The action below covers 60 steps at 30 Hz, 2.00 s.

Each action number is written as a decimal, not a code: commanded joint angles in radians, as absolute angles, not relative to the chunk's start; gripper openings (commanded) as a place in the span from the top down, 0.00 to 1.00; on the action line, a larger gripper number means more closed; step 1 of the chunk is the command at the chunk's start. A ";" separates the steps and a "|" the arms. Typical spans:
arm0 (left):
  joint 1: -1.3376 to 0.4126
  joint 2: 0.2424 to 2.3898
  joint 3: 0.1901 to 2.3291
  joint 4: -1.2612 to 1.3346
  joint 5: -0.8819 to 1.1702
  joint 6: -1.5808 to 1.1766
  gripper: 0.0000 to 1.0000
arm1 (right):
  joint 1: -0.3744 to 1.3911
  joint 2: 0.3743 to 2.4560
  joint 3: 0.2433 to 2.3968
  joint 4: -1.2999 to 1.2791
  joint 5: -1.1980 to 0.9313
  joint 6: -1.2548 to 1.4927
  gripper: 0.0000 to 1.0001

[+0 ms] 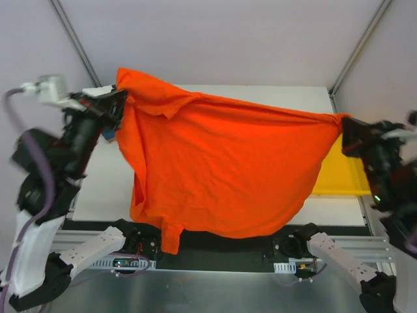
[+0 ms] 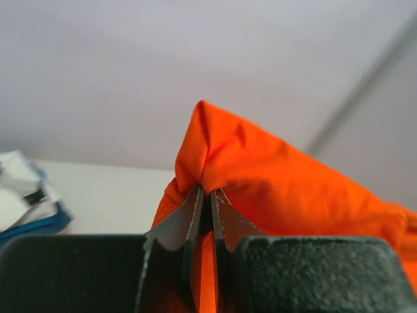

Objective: Fold and stack the t-shirts
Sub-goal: Flatten the tshirt out

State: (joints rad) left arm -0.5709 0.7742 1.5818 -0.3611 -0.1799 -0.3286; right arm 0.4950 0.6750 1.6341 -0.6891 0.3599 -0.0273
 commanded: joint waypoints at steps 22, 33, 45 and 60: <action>-0.360 1.545 1.300 -0.393 -0.204 -0.431 0.01 | 0.325 1.442 1.298 -0.630 0.298 0.055 0.03; -0.360 1.545 1.253 -0.377 -0.087 -0.477 0.01 | 0.406 1.246 0.916 -0.488 0.058 0.158 0.03; -0.347 1.979 1.665 -0.399 -0.126 -0.442 0.28 | 0.417 1.259 0.822 -0.457 0.101 0.155 0.03; -0.313 2.172 1.781 -0.436 -0.178 -0.417 0.48 | 0.417 1.350 0.825 -0.471 0.137 0.135 0.03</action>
State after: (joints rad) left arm -0.3244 2.1651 1.7718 -0.4088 -0.1219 -0.4316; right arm 0.4149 1.3323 0.8146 -0.4759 0.1101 0.1448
